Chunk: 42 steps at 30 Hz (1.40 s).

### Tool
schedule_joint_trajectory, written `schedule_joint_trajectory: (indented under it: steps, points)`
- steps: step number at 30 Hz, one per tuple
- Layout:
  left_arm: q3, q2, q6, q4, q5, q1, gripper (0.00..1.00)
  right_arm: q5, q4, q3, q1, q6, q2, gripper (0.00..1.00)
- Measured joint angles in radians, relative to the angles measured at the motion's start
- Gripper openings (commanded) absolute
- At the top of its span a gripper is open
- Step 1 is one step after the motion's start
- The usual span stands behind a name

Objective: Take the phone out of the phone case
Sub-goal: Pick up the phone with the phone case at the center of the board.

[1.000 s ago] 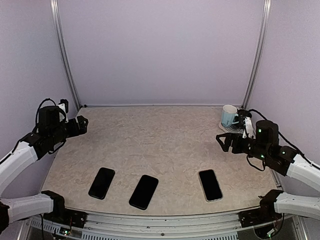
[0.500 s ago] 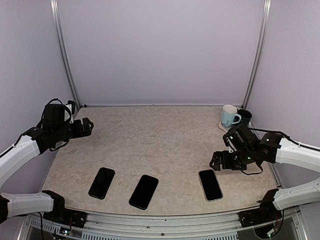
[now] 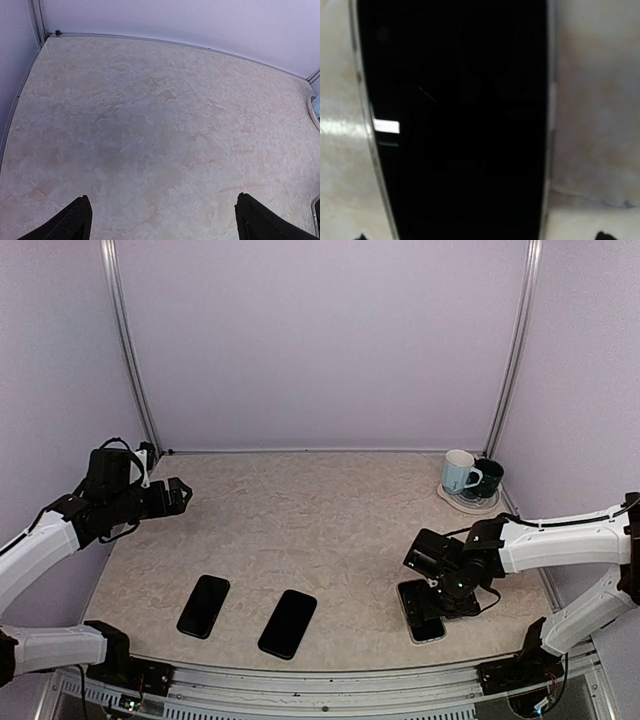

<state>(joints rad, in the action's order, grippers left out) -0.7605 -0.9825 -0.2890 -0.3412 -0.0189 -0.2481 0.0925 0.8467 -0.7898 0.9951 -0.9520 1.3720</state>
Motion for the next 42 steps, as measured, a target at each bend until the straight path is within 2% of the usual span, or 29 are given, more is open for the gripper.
schedule_joint_trajectory:
  steps: [15, 27, 32, 37, 42]
  points:
    - [0.0, 0.001, 0.0, -0.001, 0.008, -0.013, 0.99, -0.032, -0.056, 0.011, 0.044, -0.038, 0.122, 0.99]
    - [0.0, 0.004, 0.0, -0.004, 0.007, -0.018, 0.99, 0.005, -0.038, -0.016, 0.081, -0.068, 0.161, 0.91]
    - [0.0, 0.003, 0.0, -0.005, 0.004, -0.024, 0.99, 0.022, -0.062, -0.012, 0.082, -0.088, 0.163, 0.77]
    - [0.0, 0.0, -0.001, -0.005, 0.003, -0.05, 0.99, 0.045, -0.098, 0.023, 0.089, -0.124, 0.142, 0.56]
    - [0.0, -0.001, -0.005, -0.004, 0.008, -0.074, 0.99, 0.059, -0.138, 0.061, 0.095, -0.126, 0.091, 0.5]
